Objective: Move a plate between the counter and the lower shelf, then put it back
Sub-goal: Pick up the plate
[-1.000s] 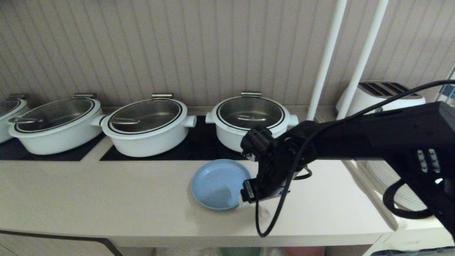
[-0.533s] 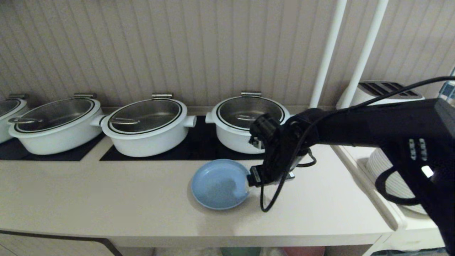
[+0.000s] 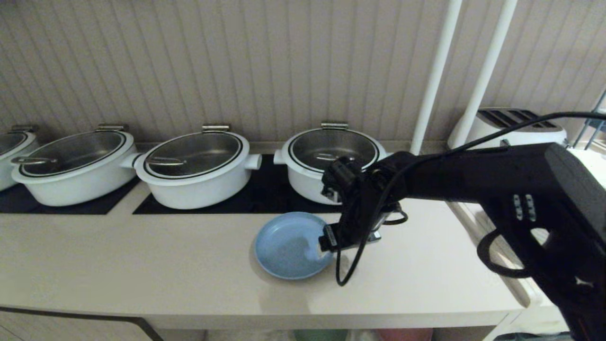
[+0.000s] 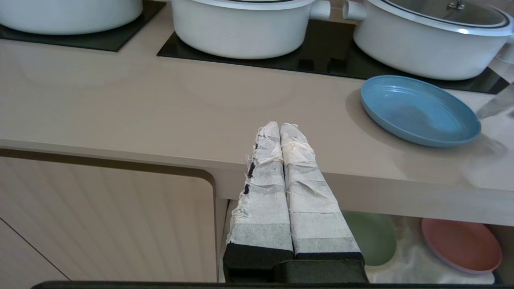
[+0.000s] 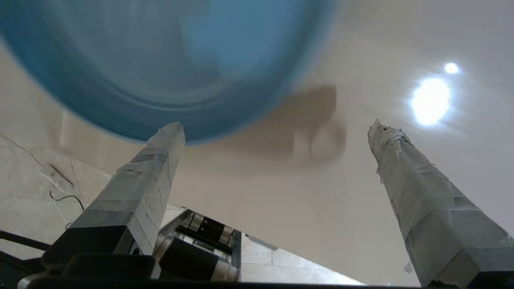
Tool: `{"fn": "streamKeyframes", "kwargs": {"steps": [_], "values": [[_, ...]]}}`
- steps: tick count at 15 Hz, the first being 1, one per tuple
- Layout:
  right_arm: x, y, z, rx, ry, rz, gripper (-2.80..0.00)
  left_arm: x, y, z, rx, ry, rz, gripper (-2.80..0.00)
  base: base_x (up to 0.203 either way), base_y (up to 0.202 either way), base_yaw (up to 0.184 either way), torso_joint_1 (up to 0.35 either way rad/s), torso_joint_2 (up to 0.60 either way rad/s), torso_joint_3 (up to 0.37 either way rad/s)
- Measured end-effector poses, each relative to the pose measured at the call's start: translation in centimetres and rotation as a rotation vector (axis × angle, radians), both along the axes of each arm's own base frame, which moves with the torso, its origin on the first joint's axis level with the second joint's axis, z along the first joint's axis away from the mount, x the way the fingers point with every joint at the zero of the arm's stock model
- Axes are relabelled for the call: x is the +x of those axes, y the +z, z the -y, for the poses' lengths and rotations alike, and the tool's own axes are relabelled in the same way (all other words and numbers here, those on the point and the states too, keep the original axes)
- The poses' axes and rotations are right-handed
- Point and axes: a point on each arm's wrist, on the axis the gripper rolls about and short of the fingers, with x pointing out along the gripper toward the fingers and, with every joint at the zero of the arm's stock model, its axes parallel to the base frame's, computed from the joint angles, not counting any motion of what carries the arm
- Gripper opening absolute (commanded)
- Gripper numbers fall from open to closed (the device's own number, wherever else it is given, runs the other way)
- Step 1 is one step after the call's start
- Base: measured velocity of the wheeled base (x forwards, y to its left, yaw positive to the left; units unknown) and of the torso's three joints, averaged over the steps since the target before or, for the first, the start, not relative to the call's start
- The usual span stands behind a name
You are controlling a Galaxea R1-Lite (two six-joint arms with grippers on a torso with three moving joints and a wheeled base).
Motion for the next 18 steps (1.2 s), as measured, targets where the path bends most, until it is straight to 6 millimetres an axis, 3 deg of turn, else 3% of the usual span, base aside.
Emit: {"fn": "streamKeyframes", "kwargs": {"steps": [7,18], "values": [[0.5,-2.1,-2.4,0.048,0.03,0.055,0.0,0.0,0.0,0.0,0.0,0.0,0.0,-2.8,0.0,0.0,0.0,0.0,0.0,0.0],[2.3,-4.6,-2.0,0.059,-0.005,0.067,0.0,0.0,0.0,0.0,0.0,0.0,0.001,-2.8,0.0,0.0,0.0,0.0,0.0,0.0]]}}
